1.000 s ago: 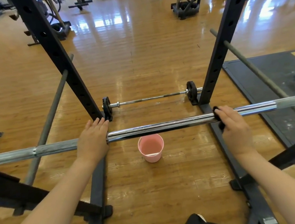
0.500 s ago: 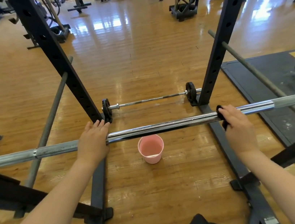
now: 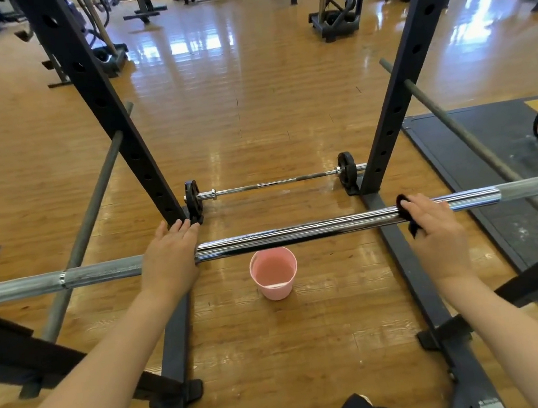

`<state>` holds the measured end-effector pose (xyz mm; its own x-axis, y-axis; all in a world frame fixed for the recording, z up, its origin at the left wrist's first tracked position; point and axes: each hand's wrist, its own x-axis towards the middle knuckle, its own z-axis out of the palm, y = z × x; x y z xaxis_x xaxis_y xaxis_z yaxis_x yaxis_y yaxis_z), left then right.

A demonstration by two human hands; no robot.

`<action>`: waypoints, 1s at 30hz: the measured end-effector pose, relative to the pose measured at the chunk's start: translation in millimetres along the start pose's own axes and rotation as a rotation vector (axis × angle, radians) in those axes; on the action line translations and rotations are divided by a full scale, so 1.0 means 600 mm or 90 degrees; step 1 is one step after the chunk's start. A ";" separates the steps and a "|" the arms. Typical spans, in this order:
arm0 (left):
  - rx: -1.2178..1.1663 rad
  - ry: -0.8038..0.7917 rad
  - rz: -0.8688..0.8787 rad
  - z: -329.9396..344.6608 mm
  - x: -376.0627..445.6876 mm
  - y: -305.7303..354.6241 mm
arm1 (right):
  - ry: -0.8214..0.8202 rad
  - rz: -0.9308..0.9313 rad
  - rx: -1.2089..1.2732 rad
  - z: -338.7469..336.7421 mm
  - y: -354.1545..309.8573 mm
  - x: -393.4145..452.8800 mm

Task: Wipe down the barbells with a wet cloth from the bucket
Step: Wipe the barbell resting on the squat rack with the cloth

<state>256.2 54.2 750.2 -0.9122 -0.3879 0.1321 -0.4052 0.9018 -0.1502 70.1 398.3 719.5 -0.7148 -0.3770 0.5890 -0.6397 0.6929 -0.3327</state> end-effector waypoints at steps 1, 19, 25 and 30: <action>0.000 0.000 0.002 0.000 0.000 0.000 | 0.007 0.018 -0.005 0.005 -0.003 0.000; -0.037 0.099 0.046 0.026 0.003 -0.010 | -0.007 -0.032 -0.017 0.044 -0.062 -0.008; -0.036 0.074 0.043 0.022 0.003 -0.009 | 0.013 0.018 -0.061 0.001 0.014 0.001; -0.043 0.073 0.039 0.023 0.000 -0.008 | 0.043 0.097 -0.062 0.015 -0.006 -0.003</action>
<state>257.2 47.3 737.3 -0.9207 -0.3104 0.2365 -0.3400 0.9356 -0.0954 71.1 390.7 713.2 -0.7788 -0.2232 0.5862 -0.4925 0.7964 -0.3511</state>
